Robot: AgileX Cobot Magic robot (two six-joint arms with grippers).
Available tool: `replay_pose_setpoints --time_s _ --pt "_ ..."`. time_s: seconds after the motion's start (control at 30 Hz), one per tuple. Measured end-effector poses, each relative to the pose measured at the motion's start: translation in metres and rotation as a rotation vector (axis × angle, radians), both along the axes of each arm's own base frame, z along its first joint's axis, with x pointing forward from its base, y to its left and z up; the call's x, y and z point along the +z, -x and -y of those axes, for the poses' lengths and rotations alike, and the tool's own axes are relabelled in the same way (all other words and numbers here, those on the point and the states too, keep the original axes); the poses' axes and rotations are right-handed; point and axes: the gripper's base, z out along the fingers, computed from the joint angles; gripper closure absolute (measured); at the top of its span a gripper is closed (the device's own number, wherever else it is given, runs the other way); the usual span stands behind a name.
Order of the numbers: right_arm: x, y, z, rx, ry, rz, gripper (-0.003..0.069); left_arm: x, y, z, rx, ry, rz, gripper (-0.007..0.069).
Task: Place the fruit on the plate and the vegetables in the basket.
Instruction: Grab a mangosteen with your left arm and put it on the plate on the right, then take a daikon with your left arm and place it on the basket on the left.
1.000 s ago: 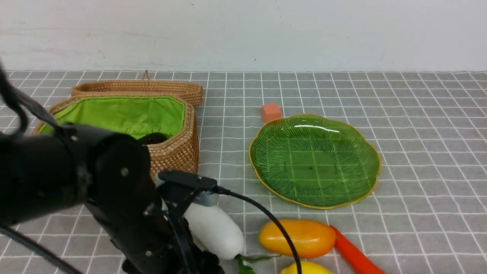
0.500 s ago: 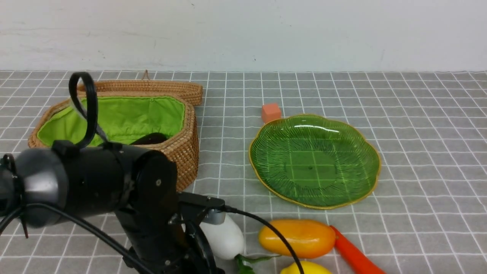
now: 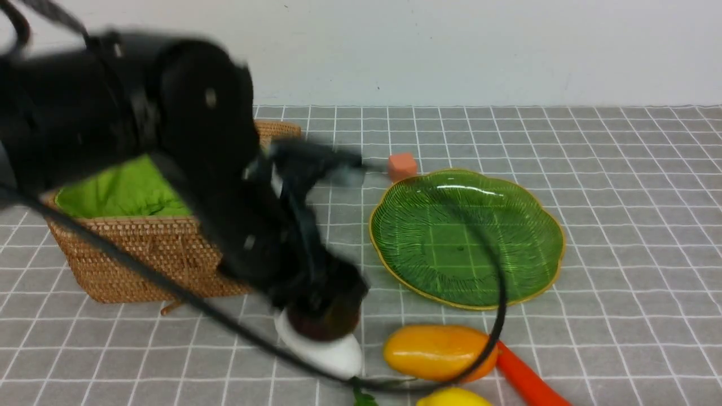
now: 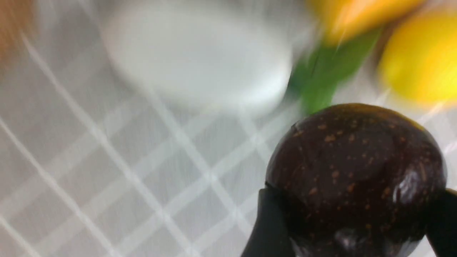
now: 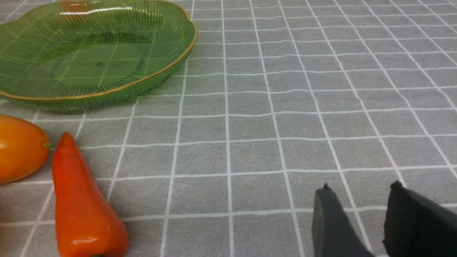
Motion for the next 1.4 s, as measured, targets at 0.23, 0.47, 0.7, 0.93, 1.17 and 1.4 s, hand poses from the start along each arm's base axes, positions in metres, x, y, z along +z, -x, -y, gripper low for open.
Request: replay_pose_setpoints --time_s 0.23,0.47,0.7,0.93,1.17,1.4 --pt "0.000 0.000 0.000 0.000 0.000 0.000 0.0418 0.010 -0.067 0.045 0.176 0.231 0.170 0.0110" --pt "0.000 0.000 0.000 0.000 0.000 0.000 0.0418 -0.063 -0.132 0.089 0.330 0.253 0.079 0.0110" --pt "0.000 0.000 0.000 0.000 0.000 0.000 0.0418 -0.090 -0.155 0.100 0.459 0.246 0.047 0.0073" --pt "0.000 0.000 0.000 0.000 0.000 0.000 0.0418 -0.085 -0.148 0.087 0.467 0.102 0.028 -0.0009" --pt "0.000 0.000 0.000 0.000 0.001 0.000 0.0418 -0.011 -0.108 0.051 0.483 0.012 0.050 0.0060" --pt "0.000 0.000 0.000 0.000 0.001 0.000 0.0418 0.012 -0.050 0.006 0.679 0.038 -0.009 0.0100"
